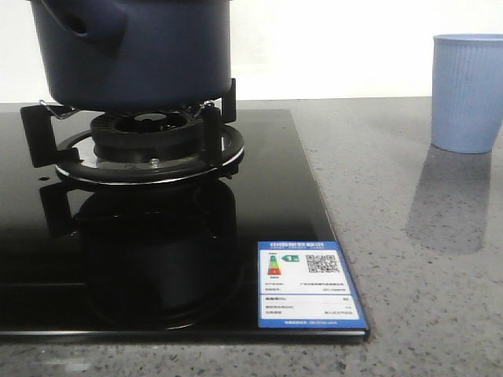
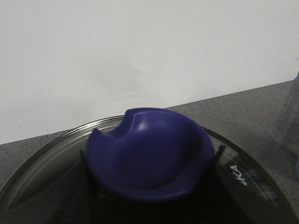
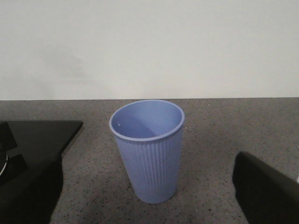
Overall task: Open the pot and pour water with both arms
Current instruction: 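Lower the held lid back onto the pot with the left gripper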
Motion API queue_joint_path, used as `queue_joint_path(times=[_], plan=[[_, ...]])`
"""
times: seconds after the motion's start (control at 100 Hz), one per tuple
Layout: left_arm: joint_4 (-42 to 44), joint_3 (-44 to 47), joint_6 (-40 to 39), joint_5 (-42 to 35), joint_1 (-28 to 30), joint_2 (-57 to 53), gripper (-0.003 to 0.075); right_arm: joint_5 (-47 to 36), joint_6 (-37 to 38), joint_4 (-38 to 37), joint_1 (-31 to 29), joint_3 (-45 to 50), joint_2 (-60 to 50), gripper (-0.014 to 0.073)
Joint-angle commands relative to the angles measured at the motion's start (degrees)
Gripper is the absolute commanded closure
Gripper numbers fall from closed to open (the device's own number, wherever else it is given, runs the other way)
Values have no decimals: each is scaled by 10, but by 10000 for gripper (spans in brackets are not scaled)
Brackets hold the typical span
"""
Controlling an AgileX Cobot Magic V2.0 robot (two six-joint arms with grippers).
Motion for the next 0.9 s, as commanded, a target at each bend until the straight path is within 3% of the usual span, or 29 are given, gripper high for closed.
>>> queue_joint_path(times=[0.0,0.17,0.32,0.38,0.71,0.8,0.89], plan=[[1,-22,-2,-64,-4,-17,395,-14,1,6,-3,-14,-3,-52],[1,-22,-2,-58,-4,-17,374,-12,1,1,-3,-14,-3,-52],[1,-22,-2,-50,-4,-17,158,-12,1,1,-3,-14,-3,-52],[1,-22,-2,-46,-4,-19,127,-12,1,1,-3,-14,-3,-52],[1,-22,-2,35,24,-117,223,-84,1,-7,-3,-20,-6,-25],[1,-19,-2,51,50,-160,275,-103,4,-7,-3,-30,-6,71],[1,-6,-2,57,78,-201,374,-122,12,-7,-3,-43,-6,258]])
